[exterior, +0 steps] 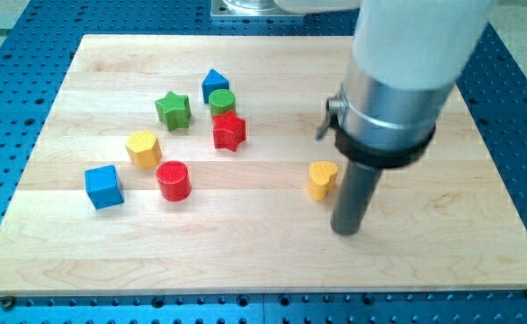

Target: Place the heart below the red star

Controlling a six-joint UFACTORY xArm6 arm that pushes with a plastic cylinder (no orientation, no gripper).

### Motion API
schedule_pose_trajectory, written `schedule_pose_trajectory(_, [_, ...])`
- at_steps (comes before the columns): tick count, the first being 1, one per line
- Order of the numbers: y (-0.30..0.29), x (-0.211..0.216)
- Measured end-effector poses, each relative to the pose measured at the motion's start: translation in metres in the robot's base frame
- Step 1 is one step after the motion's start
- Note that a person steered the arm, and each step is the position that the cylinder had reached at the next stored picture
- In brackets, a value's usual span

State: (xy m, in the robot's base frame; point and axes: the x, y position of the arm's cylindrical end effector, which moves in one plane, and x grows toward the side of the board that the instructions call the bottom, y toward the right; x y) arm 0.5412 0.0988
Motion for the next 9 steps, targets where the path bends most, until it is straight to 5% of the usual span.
schedule_pose_trajectory(2, [-0.077,-0.032])
schedule_pose_trajectory(4, [0.007,-0.044])
schedule_pose_trajectory(7, [-0.109,-0.059])
schedule_pose_trajectory(9, [-0.082,-0.088])
